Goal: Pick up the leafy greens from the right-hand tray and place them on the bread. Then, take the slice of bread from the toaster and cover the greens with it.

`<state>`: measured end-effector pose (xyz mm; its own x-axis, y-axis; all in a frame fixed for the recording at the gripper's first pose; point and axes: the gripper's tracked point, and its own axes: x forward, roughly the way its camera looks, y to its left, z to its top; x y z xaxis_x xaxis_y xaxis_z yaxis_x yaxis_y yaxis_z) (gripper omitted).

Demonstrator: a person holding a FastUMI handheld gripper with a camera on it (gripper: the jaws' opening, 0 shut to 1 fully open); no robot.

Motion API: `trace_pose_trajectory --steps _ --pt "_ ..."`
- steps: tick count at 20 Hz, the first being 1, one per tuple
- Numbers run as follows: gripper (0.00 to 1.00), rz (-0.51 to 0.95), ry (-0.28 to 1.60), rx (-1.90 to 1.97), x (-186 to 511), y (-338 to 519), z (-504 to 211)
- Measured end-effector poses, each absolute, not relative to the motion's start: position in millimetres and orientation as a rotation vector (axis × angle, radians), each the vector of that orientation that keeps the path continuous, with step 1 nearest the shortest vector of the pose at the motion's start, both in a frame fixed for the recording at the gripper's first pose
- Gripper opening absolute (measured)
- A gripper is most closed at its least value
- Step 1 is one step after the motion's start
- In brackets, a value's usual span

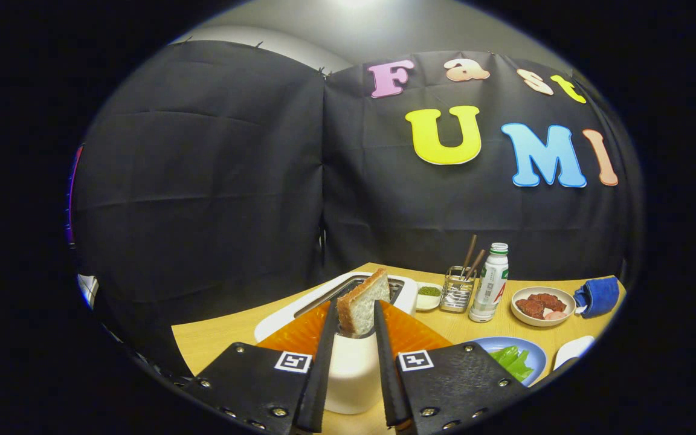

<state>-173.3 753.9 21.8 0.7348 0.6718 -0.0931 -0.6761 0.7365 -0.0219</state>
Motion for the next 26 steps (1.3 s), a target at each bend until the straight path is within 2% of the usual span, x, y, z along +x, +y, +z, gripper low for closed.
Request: trace_pose_trajectory --steps 6,10,11,12,13,17,18,26 --pt "0.38 0.654 0.136 -0.115 -154.0 776.7 3.7" --pt "0.38 0.606 0.080 -0.131 -144.0 780.3 7.8" --pt "0.22 0.604 0.069 -0.115 -142.9 780.3 9.2" --pt "0.21 0.591 0.072 -0.119 -139.2 778.6 6.4" --pt "0.12 0.595 0.059 -0.097 -139.2 776.7 8.8" --pt "0.12 0.615 0.062 -0.055 -139.2 774.1 17.5" --pt "0.04 0.626 0.059 -0.054 -141.6 774.4 19.1" --pt "0.04 0.673 0.014 -0.016 -155.1 758.9 72.9"
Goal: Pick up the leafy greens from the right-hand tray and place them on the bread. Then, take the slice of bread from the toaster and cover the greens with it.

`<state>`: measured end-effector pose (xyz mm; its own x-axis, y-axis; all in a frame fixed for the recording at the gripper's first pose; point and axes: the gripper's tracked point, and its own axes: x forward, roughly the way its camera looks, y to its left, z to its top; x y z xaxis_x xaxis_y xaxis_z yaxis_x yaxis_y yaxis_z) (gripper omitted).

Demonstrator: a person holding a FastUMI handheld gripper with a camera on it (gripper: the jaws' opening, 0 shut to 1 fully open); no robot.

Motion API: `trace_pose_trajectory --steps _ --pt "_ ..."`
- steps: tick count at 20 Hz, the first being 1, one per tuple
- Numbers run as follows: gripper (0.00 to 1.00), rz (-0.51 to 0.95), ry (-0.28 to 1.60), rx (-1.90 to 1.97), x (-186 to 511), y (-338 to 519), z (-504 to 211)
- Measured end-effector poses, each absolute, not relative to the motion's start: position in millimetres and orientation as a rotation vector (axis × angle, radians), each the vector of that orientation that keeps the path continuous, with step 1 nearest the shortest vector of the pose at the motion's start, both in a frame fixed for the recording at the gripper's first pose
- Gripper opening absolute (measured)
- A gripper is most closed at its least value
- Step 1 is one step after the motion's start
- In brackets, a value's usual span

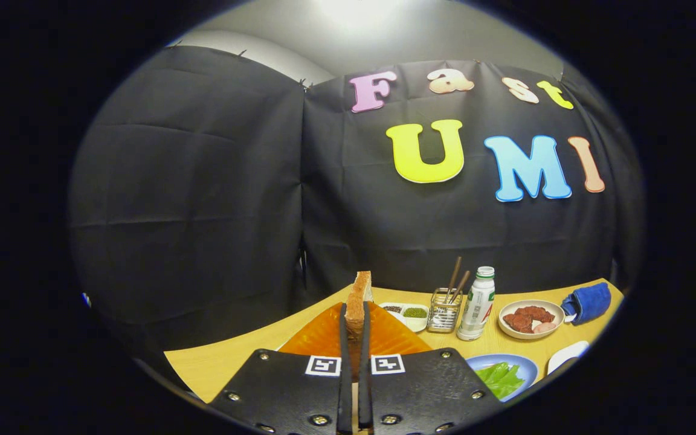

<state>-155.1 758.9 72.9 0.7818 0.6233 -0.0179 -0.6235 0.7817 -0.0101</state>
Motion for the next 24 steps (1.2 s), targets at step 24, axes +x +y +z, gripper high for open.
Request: trace_pose_trajectory --steps 24 --pt "0.04 0.547 0.084 0.060 -135.7 600.3 44.2"
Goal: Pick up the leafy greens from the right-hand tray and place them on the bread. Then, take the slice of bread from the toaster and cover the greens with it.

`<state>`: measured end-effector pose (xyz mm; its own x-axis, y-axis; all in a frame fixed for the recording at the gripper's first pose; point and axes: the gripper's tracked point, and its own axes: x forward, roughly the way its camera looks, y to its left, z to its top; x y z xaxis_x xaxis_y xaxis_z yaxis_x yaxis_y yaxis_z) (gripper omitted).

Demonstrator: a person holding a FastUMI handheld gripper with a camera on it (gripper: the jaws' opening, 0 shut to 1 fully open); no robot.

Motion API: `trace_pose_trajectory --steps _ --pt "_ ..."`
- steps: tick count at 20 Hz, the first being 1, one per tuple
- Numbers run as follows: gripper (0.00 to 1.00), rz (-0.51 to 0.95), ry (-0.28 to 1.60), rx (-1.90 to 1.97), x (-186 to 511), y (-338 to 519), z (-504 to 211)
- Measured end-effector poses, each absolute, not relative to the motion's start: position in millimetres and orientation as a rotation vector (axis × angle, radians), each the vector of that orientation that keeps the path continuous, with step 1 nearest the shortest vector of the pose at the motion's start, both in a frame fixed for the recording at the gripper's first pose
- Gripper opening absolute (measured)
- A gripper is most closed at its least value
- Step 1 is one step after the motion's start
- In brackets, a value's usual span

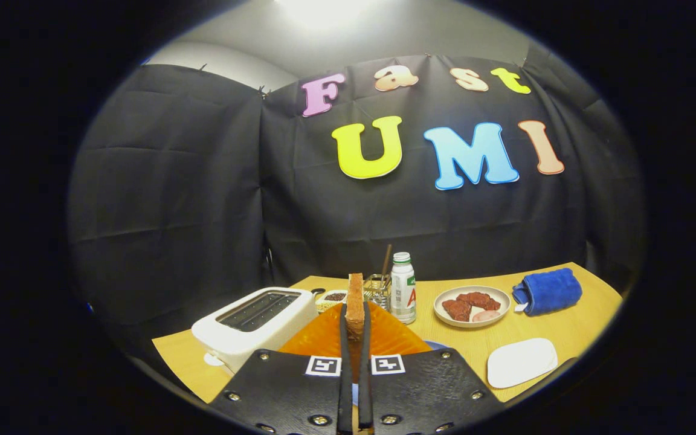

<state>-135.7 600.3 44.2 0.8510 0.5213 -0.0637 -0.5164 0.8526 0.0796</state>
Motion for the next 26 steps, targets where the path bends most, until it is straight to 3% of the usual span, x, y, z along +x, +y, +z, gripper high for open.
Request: trace_pose_trajectory --steps 22,26 --pt "0.04 0.521 0.234 0.074 -106.5 596.1 -39.1" --pt "0.11 0.532 0.236 0.028 -109.4 594.4 -41.4"
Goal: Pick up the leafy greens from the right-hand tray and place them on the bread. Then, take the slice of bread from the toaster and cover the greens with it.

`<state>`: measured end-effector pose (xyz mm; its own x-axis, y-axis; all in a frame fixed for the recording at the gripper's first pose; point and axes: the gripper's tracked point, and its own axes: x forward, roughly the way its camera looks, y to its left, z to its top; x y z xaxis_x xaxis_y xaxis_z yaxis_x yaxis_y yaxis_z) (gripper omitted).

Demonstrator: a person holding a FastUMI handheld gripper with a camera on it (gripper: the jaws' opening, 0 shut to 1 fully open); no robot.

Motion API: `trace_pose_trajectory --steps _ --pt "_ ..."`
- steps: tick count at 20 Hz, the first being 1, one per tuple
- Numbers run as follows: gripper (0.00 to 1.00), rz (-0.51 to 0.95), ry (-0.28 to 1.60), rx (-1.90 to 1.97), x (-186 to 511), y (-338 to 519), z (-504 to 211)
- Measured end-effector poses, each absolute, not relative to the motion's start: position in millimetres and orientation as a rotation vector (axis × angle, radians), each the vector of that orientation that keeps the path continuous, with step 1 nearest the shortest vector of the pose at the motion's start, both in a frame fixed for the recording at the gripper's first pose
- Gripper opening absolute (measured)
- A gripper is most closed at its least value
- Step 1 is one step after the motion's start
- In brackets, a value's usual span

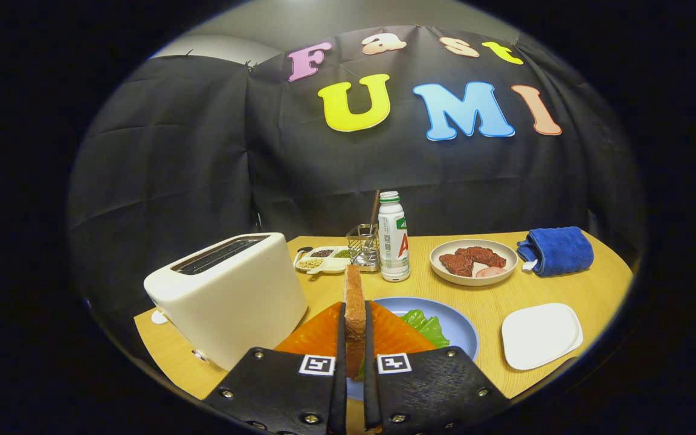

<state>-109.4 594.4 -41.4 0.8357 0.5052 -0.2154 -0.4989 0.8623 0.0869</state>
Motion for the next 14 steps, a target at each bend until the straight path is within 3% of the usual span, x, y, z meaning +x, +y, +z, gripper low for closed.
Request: trace_pose_trajectory --steps 14 --pt "0.30 0.517 0.289 -0.074 -94.7 574.4 -64.2"
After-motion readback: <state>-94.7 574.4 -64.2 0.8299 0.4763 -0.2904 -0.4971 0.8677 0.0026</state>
